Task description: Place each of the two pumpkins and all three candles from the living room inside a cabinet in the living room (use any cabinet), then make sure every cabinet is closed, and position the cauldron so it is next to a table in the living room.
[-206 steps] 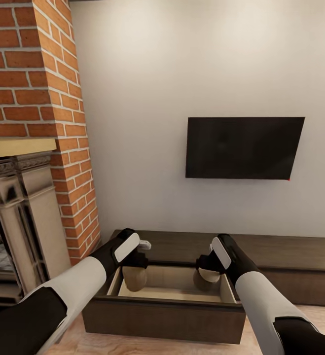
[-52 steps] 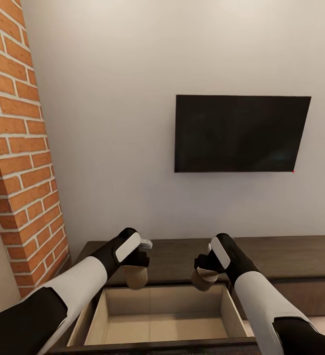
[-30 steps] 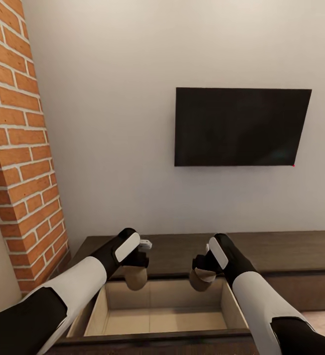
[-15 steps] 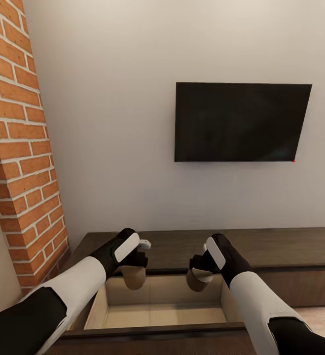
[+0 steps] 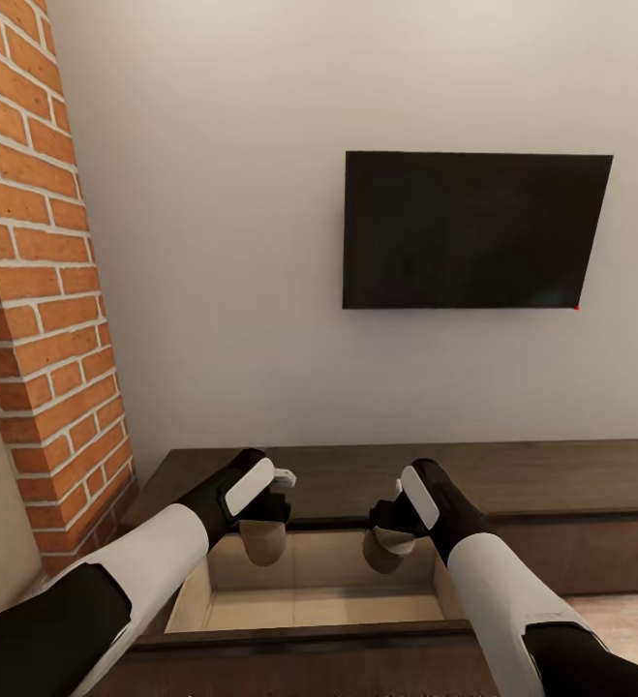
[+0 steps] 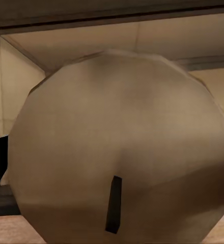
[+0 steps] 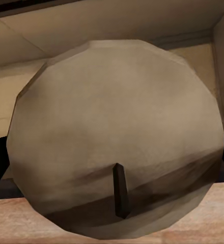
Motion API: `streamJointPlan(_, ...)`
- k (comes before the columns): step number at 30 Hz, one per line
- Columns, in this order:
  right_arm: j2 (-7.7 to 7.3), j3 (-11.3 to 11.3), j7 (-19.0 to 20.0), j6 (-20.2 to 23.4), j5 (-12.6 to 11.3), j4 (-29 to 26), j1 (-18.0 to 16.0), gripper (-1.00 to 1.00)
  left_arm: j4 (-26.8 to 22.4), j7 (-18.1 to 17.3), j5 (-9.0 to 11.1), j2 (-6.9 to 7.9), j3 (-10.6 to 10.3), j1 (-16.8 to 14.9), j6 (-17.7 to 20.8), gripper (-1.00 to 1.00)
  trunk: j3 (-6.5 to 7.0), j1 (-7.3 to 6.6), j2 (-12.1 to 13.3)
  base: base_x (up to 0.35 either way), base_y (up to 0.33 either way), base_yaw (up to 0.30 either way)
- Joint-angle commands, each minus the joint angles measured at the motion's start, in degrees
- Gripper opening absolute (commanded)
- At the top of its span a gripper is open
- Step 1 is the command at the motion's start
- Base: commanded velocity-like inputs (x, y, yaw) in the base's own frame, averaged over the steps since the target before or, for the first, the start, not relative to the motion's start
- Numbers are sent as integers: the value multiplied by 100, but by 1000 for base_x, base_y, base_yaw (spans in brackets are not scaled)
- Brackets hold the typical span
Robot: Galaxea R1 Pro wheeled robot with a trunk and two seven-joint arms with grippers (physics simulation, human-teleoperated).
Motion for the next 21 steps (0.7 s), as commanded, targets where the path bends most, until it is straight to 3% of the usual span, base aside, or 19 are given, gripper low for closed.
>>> streamJointPlan(1,3,-1,-56,13,-57,-6,-4,-100,-6,49,54,4,-36,-7,1,-100,-25,21,-45,0,0,0)
streamJointPlan(12,10,211,-56,13,-31,10,-4,-100,-2,51,79,4,-40,-7,1,-100,-222,263,-486,0,0,0)
streamJointPlan(21,10,235,-56,-159,-30,175,-4,-100,-2,56,70,1,-37,-7,-6,-100,-384,461,-847,0,0,0)
